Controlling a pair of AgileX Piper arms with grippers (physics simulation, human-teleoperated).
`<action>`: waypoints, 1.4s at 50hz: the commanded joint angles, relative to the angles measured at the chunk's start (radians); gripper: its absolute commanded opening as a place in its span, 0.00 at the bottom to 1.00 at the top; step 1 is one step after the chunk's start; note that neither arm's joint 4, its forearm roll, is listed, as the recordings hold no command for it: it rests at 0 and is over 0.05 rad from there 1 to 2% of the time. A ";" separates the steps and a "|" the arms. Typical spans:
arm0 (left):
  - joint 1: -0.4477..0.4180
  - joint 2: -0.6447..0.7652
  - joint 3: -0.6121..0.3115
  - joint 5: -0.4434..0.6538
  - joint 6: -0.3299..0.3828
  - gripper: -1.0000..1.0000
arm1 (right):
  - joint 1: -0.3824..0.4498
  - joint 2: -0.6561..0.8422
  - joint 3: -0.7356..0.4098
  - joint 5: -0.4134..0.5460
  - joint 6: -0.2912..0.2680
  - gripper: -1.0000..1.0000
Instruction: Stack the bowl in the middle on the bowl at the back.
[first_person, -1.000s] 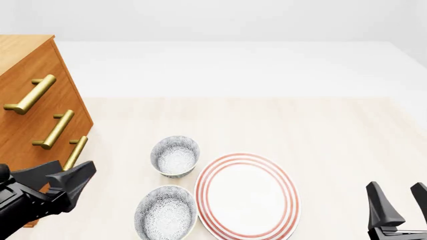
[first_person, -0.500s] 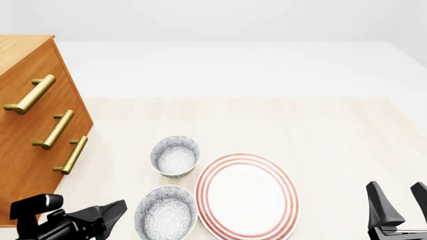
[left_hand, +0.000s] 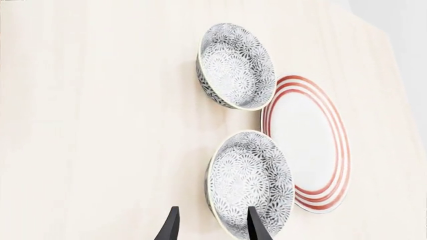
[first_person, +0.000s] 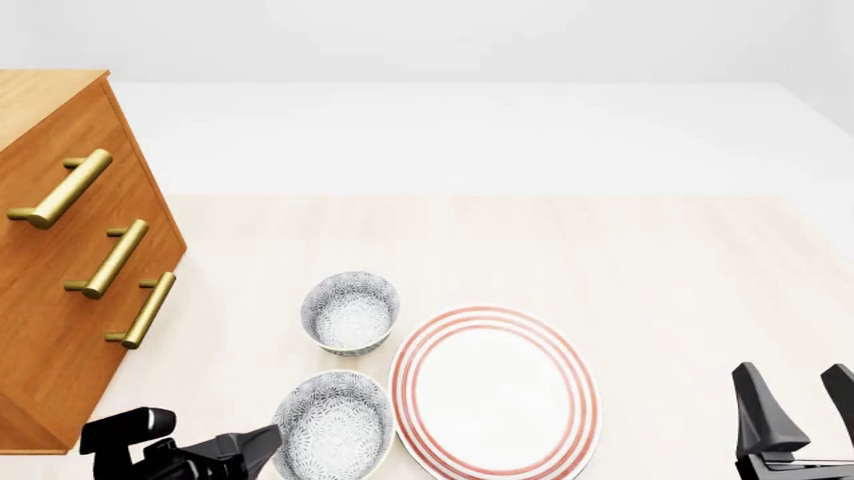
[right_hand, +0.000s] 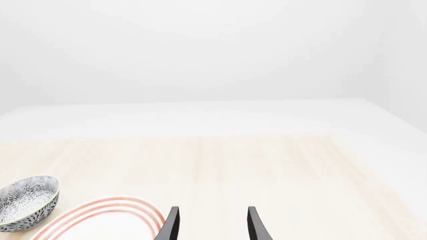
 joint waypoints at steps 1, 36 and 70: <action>-0.031 0.148 -0.023 -0.131 -0.004 1.00 | 0.000 0.007 0.000 -0.006 0.001 1.00; -0.033 0.414 -0.076 -0.275 0.126 0.00 | 0.000 0.020 0.000 -0.016 0.009 1.00; -0.066 0.010 -0.269 0.228 0.158 0.00 | 0.003 0.000 -0.001 0.002 0.003 1.00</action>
